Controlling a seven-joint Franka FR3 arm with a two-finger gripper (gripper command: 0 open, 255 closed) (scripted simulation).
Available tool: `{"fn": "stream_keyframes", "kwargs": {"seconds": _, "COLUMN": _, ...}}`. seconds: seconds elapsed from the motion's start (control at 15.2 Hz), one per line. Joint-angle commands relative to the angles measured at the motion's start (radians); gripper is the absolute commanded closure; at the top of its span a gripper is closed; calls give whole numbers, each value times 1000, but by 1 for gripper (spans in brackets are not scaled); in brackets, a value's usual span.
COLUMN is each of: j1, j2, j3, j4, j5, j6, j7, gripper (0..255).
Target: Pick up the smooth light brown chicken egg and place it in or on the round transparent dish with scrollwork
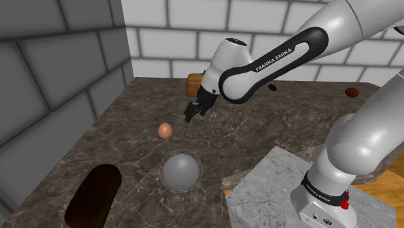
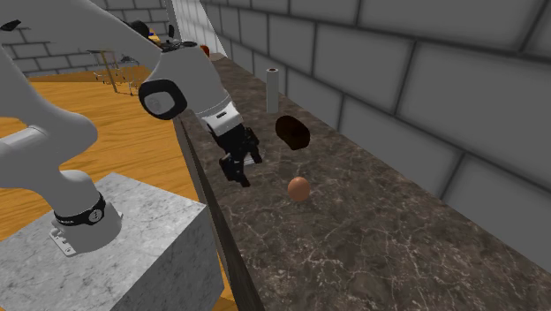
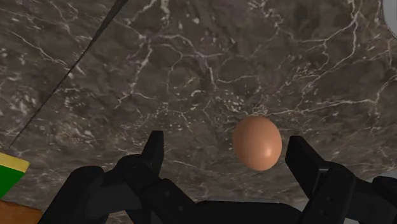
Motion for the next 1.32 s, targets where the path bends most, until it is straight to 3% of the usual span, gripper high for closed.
{"fn": "stream_keyframes", "kwargs": {"seconds": 0.0, "j1": -21, "j2": 88, "j3": 40, "j4": 37, "j5": -47, "j6": 78, "j7": 54, "gripper": 0}}
{"fn": "stream_keyframes", "kwargs": {"seconds": 0.2, "j1": -65, "j2": 215, "j3": 98, "j4": 95, "j5": -190, "j6": 177, "j7": 186, "gripper": 0}}
{"fn": "stream_keyframes", "kwargs": {"seconds": 0.33, "j1": -85, "j2": 304, "j3": 116, "j4": 146, "j5": -354, "j6": 228, "j7": 326, "gripper": 0}}
{"fn": "stream_keyframes", "kwargs": {"seconds": 0.46, "j1": -56, "j2": 387, "j3": 81, "j4": 204, "j5": -531, "j6": 260, "j7": 477, "gripper": 0}}
{"fn": "stream_keyframes", "kwargs": {"seconds": 0.92, "j1": 27, "j2": 504, "j3": -24, "j4": 271, "j5": -701, "j6": 301, "j7": 611, "gripper": 0}}
{"fn": "stream_keyframes", "kwargs": {"seconds": 1.25, "j1": 35, "j2": 513, "j3": -34, "j4": 277, "j5": -711, "j6": 305, "j7": 619, "gripper": 0}}
